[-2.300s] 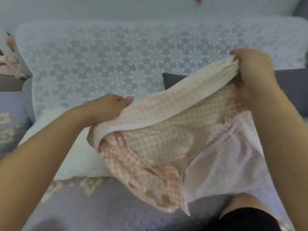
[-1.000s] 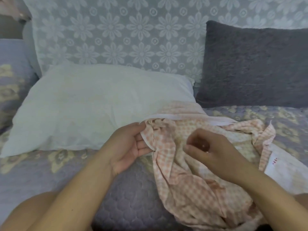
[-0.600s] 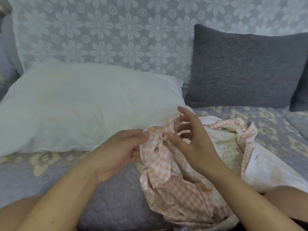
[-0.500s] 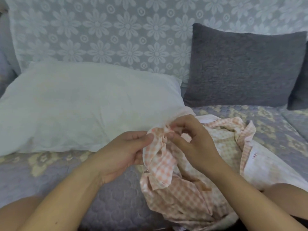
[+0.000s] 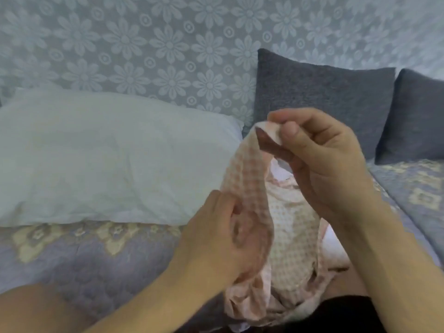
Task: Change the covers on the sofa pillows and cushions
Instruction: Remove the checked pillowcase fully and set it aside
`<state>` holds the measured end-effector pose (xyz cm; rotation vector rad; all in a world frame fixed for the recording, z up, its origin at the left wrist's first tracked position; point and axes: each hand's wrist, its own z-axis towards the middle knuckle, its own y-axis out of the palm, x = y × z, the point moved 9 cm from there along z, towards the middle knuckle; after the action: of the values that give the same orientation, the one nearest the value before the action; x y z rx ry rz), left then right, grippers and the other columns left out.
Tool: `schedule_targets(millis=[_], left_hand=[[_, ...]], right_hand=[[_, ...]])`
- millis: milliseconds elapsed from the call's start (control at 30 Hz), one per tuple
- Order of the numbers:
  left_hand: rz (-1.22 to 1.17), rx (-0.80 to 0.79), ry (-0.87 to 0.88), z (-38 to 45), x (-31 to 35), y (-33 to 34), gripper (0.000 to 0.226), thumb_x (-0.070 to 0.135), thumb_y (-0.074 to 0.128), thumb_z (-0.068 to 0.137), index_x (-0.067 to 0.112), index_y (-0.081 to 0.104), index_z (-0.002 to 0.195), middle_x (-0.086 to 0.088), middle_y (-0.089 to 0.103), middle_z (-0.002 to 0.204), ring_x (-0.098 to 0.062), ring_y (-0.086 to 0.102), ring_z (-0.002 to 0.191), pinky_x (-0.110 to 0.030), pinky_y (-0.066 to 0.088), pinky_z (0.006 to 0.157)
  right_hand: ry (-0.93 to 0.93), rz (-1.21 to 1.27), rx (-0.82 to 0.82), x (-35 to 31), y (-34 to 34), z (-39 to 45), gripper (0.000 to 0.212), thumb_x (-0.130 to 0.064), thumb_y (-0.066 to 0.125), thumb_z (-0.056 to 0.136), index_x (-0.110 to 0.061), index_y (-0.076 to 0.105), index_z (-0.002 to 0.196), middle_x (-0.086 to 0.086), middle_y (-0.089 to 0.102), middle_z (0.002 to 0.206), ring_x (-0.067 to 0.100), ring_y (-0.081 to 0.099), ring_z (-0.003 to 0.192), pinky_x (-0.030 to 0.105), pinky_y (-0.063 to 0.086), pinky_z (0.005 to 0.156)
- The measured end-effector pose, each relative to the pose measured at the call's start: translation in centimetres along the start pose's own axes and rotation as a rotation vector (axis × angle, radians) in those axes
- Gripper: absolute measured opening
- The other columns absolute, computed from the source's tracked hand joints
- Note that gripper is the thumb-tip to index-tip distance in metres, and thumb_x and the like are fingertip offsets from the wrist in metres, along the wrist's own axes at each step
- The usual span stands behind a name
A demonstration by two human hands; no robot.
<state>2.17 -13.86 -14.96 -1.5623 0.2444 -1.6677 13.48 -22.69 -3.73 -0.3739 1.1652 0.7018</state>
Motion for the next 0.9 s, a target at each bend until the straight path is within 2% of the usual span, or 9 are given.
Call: schedule_targets(millis=[67, 200, 333, 400, 567, 700, 767, 833, 900], left_hand=[[-0.097, -0.128, -0.159, -0.4, -0.2, 1.6, 0.041, 0.072, 0.055, 0.074, 0.041, 0.038, 0.094, 0.015, 0.049, 0.097, -0.004, 0.057, 0.081, -0.042, 0.054, 0.074], [-0.252, -0.149, -0.113, 0.1, 3.9, 0.4, 0.065, 0.089, 0.048, 0.07, 0.045, 0.026, 0.113, 0.026, 0.037, 0.123, -0.003, 0.05, 0.118, -0.038, 0.048, 0.097], [-0.17, 0.174, 0.079, 1.4, 10.6, -5.6, 0.086, 0.08, 0.062, 0.068, 0.042, 0.015, 0.128, 0.02, 0.009, 0.144, -0.009, 0.026, 0.139, -0.04, 0.049, 0.094], [-0.056, 0.299, 0.184, 3.2, 13.7, -7.7, 0.081, 0.072, 0.067, 0.071, 0.037, 0.022, 0.128, 0.01, 0.016, 0.143, -0.014, 0.029, 0.136, -0.038, 0.048, 0.094], [0.205, 0.265, 0.165, 10.7, 18.4, -9.0, 0.075, 0.078, 0.057, 0.079, 0.027, 0.035, 0.129, 0.007, 0.035, 0.127, -0.016, 0.046, 0.113, -0.042, 0.051, 0.088], [0.231, 0.323, 0.176, 16.6, 21.5, -11.7, 0.022, 0.044, 0.047, 0.096, 0.025, 0.052, 0.105, 0.01, 0.055, 0.104, -0.015, 0.057, 0.088, -0.04, 0.053, 0.076], [0.22, 0.402, 0.111, 19.3, 22.0, -14.7, 0.018, 0.027, 0.043, 0.098, 0.022, 0.06, 0.092, 0.003, 0.064, 0.098, -0.023, 0.062, 0.086, -0.044, 0.056, 0.078], [0.153, 0.548, 0.036, 19.8, 22.1, -18.2, 0.018, 0.027, 0.046, 0.1, 0.023, 0.062, 0.106, -0.003, 0.06, 0.118, -0.028, 0.06, 0.099, -0.043, 0.054, 0.083], [0.103, 0.757, 0.194, 17.2, 24.5, -19.1, 0.021, 0.036, 0.048, 0.102, 0.019, 0.055, 0.112, -0.001, 0.052, 0.117, -0.023, 0.057, 0.097, -0.038, 0.049, 0.074]], right_hand=[[-0.063, -0.08, -0.072, -3.5, 1.6, 1.2, 0.024, -0.005, 0.064, 0.09, -0.013, 0.07, 0.112, 0.017, 0.073, 0.111, 0.032, 0.067, 0.113, 0.044, 0.05, 0.103], [-0.173, -0.305, -0.186, -9.4, 4.6, 4.6, 0.06, 0.022, 0.046, 0.085, -0.007, 0.045, 0.138, 0.005, 0.06, 0.139, 0.017, 0.052, 0.134, 0.04, 0.042, 0.112], [-0.251, -0.495, -0.115, -15.7, 5.7, 10.0, 0.083, 0.025, 0.034, 0.074, -0.007, 0.03, 0.151, 0.003, 0.042, 0.155, 0.008, 0.037, 0.144, 0.045, 0.03, 0.121], [-0.314, -0.528, -0.06, -19.8, 5.4, 11.9, 0.079, 0.017, 0.032, 0.077, -0.007, 0.029, 0.151, 0.002, 0.039, 0.155, 0.007, 0.033, 0.145, 0.037, 0.029, 0.122], [-0.402, -0.528, 0.131, -29.1, 1.7, 15.7, 0.075, 0.016, 0.029, 0.082, -0.011, 0.032, 0.152, 0.001, 0.042, 0.155, 0.011, 0.035, 0.145, 0.033, 0.031, 0.12], [-0.468, -0.502, 0.222, -35.3, -2.3, 16.6, 0.06, 0.0, 0.036, 0.089, -0.016, 0.041, 0.147, 0.005, 0.055, 0.144, 0.021, 0.05, 0.135, 0.041, 0.039, 0.113], [-0.491, -0.457, 0.279, -37.8, -4.1, 15.4, 0.065, 0.008, 0.034, 0.085, -0.014, 0.041, 0.146, 0.004, 0.056, 0.142, 0.019, 0.054, 0.131, 0.033, 0.047, 0.1], [-0.464, -0.4, 0.285, -38.6, -6.1, 14.9, 0.062, 0.015, 0.031, 0.085, -0.02, 0.048, 0.133, -0.001, 0.064, 0.129, 0.013, 0.063, 0.116, 0.025, 0.052, 0.076], [-0.448, -0.365, 0.28, -38.4, -7.8, 15.0, 0.05, 0.011, 0.029, 0.093, -0.027, 0.054, 0.115, -0.003, 0.067, 0.112, 0.015, 0.067, 0.098, 0.032, 0.054, 0.07]])
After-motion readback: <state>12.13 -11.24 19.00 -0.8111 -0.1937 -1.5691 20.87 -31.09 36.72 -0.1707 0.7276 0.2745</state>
